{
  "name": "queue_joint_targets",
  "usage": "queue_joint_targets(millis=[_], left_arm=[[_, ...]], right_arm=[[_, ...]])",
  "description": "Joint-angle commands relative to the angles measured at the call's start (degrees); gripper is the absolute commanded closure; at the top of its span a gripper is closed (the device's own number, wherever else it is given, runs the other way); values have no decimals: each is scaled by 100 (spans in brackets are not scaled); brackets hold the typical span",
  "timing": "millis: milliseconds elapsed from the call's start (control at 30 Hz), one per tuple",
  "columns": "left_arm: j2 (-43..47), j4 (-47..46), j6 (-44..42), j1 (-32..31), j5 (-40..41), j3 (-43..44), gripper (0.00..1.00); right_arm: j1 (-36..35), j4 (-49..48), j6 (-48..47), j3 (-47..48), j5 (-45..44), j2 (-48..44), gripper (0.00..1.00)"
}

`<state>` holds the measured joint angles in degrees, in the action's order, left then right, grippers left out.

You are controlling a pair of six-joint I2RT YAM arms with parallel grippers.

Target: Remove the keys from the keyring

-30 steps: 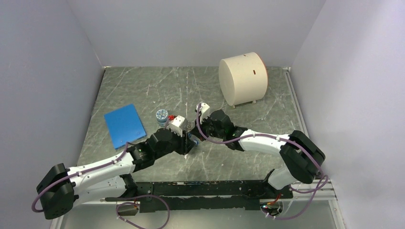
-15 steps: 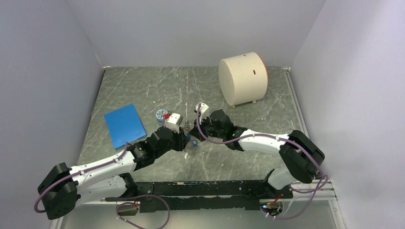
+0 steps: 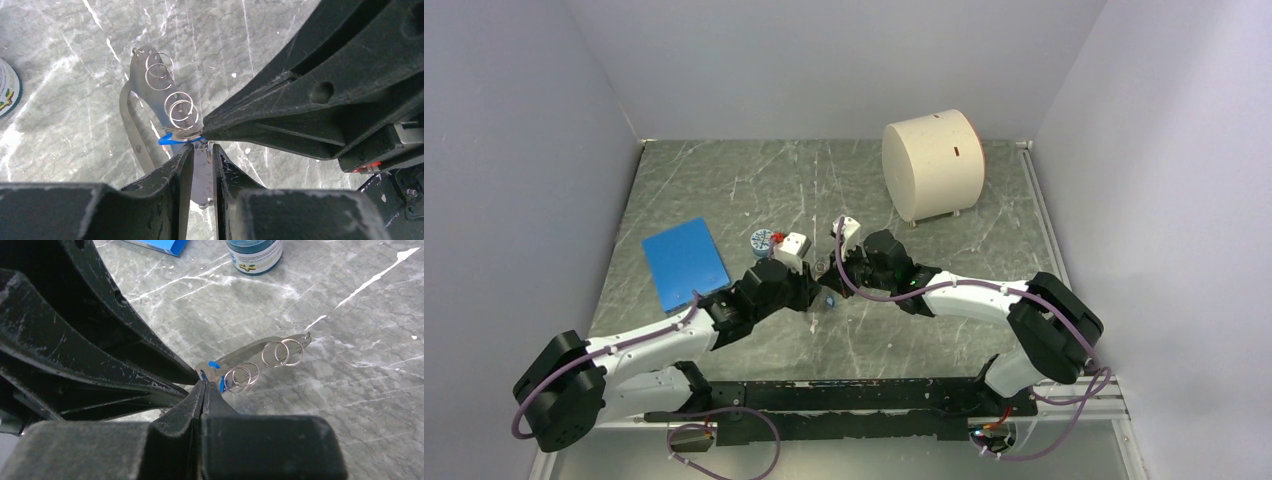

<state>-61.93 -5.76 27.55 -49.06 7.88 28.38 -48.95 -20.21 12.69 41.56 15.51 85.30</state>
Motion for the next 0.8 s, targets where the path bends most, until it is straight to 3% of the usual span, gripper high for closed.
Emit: queue_joint_targets(millis=[0,367,767], left_arm=[[-16,-290,-287,159,-203,196,73],[-127,-561,-505,237,-854,175,71],[-249,-349,-552,231,-770,299,69]], right_arm=[[0,-361,65,124,136,-14,100],[-1,-361,85,142,198,-4,100],[0,-362,144,159,250,-8,100]])
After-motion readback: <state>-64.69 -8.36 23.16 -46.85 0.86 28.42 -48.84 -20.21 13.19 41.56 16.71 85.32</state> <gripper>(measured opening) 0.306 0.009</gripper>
